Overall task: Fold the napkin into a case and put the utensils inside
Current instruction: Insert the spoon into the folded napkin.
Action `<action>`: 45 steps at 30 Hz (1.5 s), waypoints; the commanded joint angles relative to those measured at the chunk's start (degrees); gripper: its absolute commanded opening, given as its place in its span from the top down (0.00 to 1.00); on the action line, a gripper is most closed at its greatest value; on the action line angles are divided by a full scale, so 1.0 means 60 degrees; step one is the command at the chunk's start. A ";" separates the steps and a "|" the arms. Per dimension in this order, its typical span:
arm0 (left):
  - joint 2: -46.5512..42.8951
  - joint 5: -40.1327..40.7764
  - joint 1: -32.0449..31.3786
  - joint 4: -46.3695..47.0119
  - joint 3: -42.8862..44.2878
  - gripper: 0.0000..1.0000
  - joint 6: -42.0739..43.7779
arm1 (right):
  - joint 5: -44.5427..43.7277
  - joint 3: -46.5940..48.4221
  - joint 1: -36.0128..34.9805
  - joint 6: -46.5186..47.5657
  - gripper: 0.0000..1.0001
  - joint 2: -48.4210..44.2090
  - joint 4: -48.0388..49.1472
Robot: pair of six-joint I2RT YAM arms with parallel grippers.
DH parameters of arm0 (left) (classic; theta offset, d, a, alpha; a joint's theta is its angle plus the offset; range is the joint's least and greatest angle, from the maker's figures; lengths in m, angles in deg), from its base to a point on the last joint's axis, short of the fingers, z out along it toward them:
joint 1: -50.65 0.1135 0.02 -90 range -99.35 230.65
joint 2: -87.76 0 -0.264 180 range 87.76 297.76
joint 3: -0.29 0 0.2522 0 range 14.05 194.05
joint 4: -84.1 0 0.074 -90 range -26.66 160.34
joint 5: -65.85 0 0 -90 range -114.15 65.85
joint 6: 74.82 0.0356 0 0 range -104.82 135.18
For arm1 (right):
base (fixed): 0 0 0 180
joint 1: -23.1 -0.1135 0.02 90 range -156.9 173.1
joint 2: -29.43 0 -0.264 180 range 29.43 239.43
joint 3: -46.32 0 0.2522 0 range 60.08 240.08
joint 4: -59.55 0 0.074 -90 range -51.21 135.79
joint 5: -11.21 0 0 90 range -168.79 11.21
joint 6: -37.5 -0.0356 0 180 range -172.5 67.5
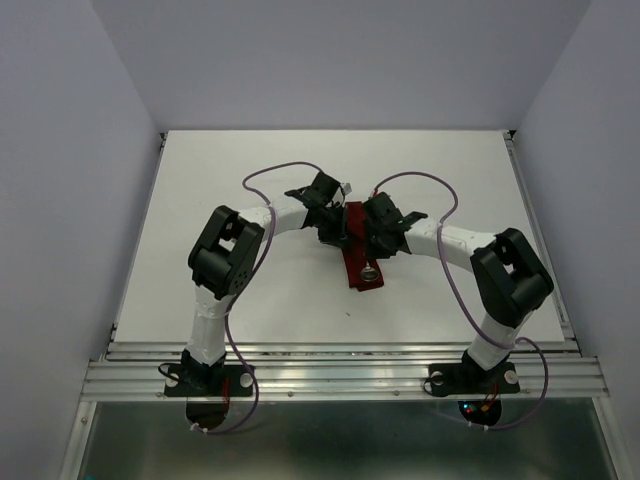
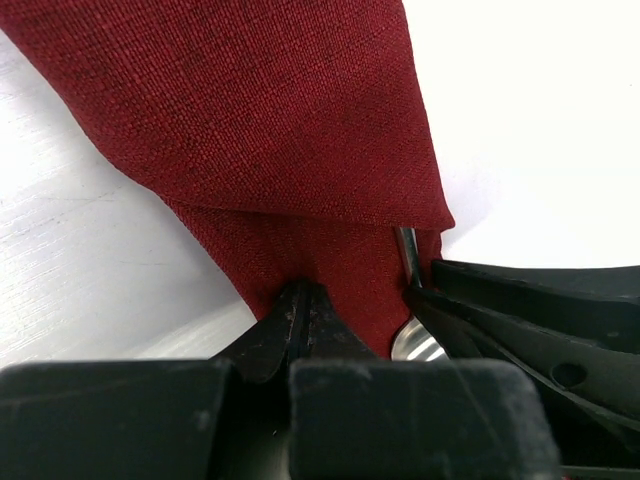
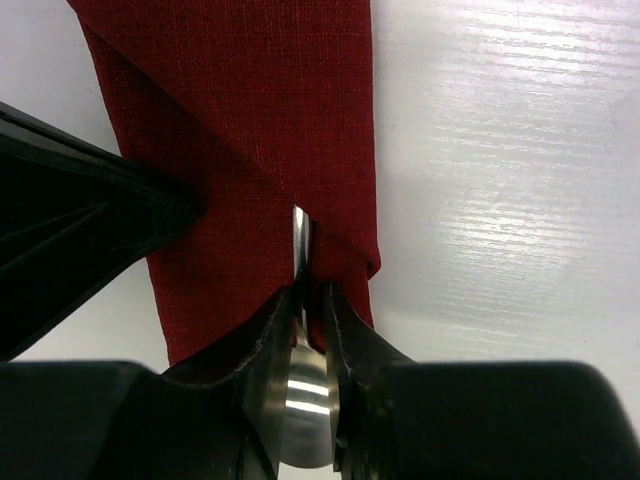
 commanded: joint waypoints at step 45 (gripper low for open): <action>0.0096 -0.0283 -0.0026 -0.0069 0.0375 1.00 0.0349 | -0.1346 0.0855 -0.0520 0.0462 0.76 -0.0076 -0.0567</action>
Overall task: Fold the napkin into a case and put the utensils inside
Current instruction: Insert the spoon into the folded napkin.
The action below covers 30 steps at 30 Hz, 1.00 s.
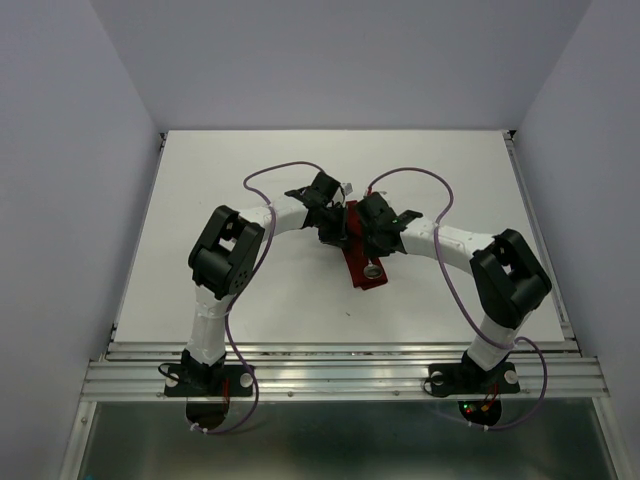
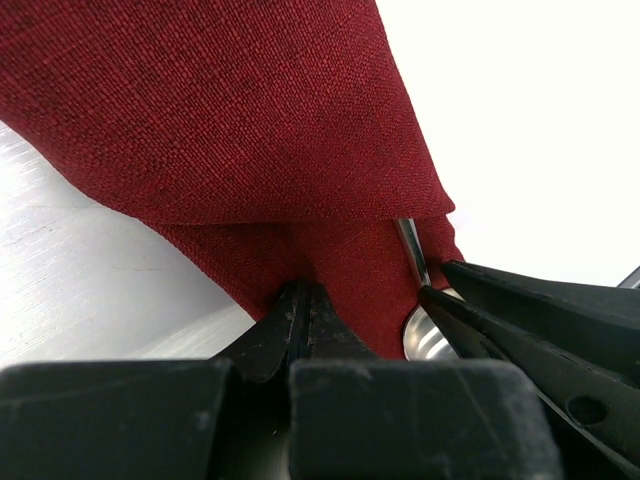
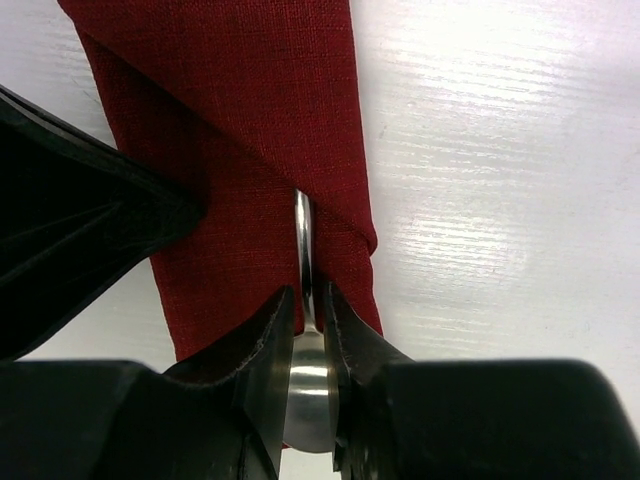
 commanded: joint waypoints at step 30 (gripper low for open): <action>0.0085 -0.0192 -0.0026 -0.0172 0.0317 1.00 0.0295 | -0.0817 0.0685 -0.0075 0.1006 0.99 0.0087 0.0005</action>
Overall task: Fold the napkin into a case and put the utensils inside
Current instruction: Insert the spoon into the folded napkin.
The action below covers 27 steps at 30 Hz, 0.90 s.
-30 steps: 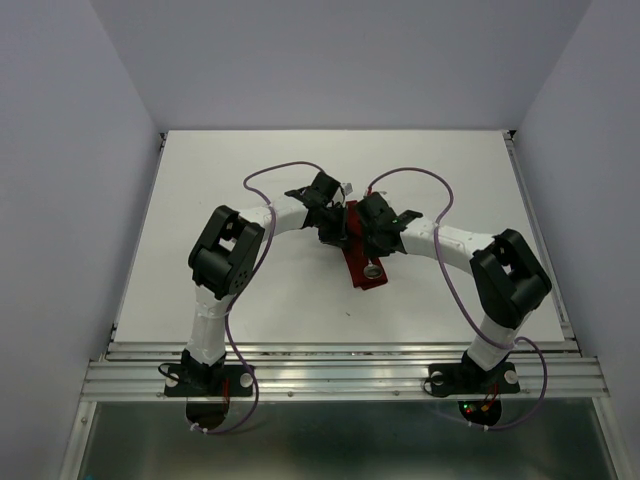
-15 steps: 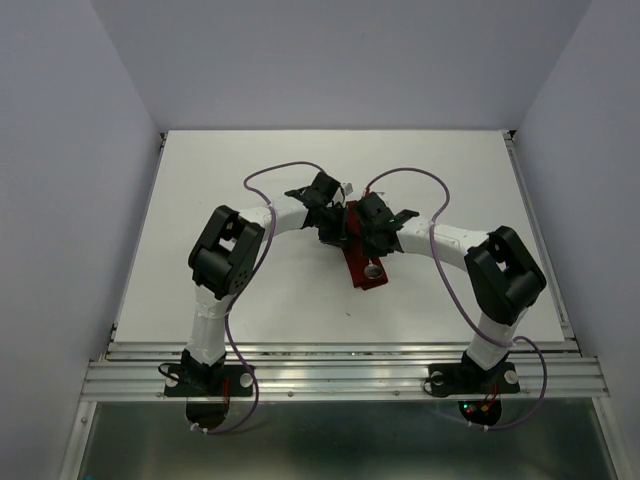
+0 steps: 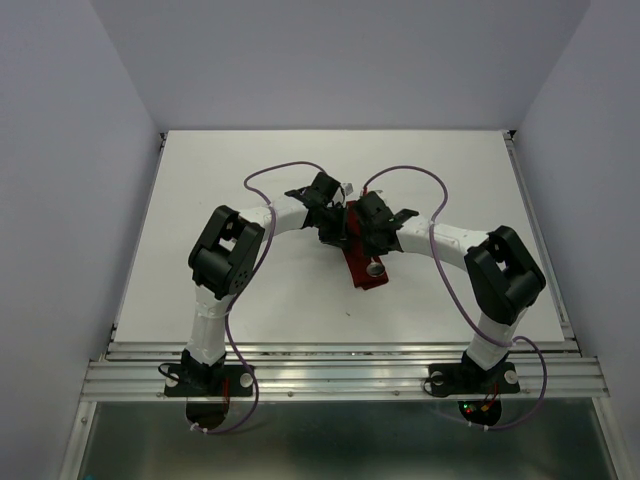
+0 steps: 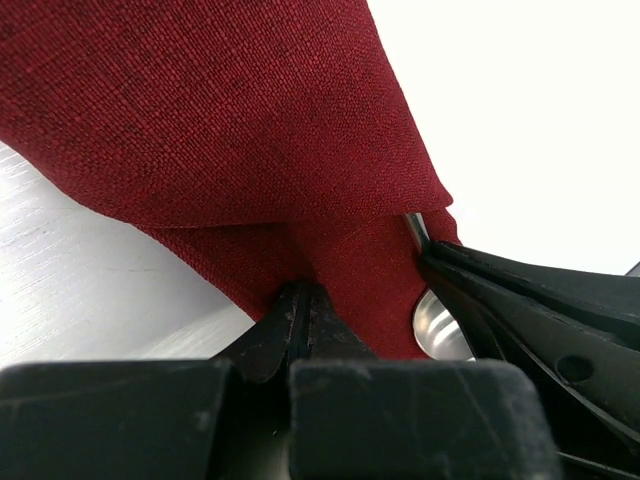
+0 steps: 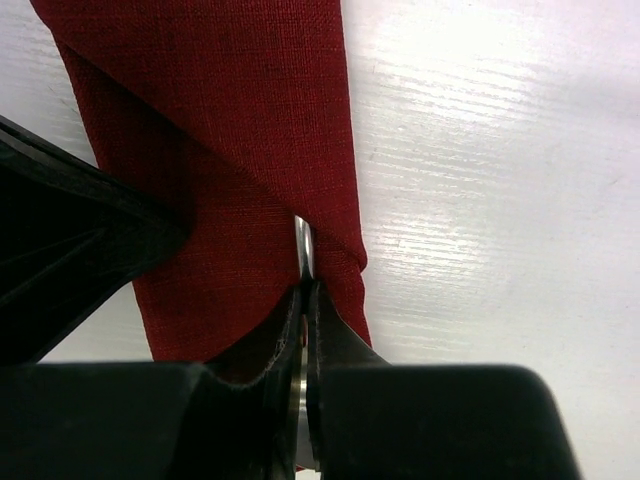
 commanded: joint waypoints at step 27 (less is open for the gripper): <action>-0.0427 0.0012 -0.0040 -0.0343 0.0430 0.99 0.0317 | -0.0481 0.0244 -0.0075 0.0065 0.55 -0.1041 0.0097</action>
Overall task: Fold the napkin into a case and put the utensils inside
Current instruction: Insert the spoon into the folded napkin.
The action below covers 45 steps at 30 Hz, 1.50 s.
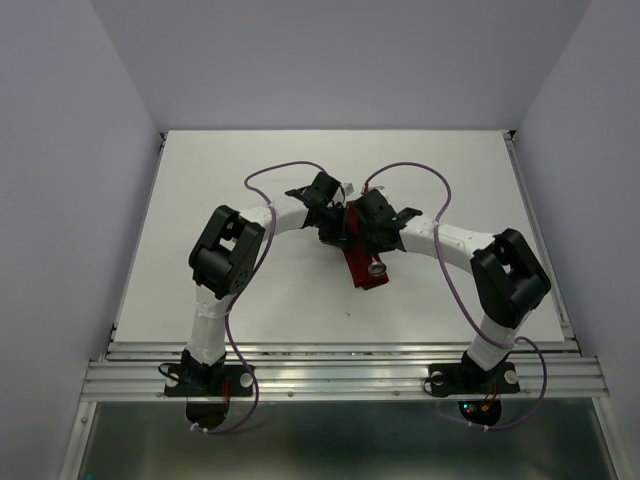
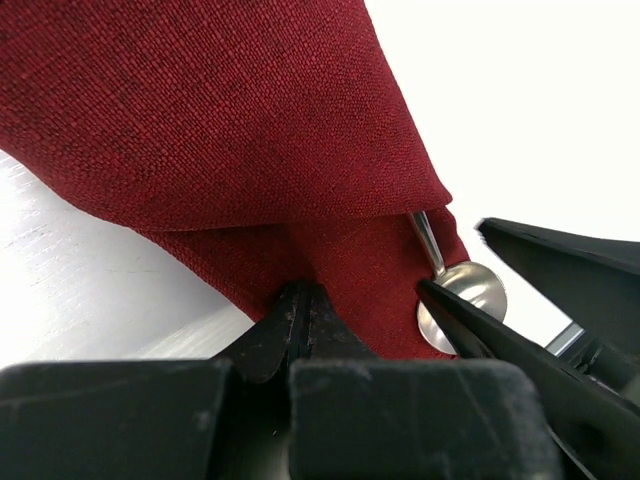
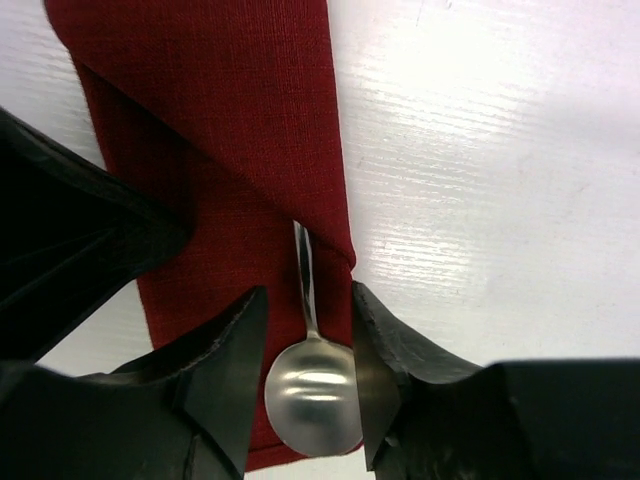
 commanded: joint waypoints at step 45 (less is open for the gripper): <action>-0.0010 0.0013 -0.0129 -0.0670 0.0775 1.00 0.0526 | 0.0148 0.0118 -0.0079 -0.0202 0.90 -0.0007 0.0620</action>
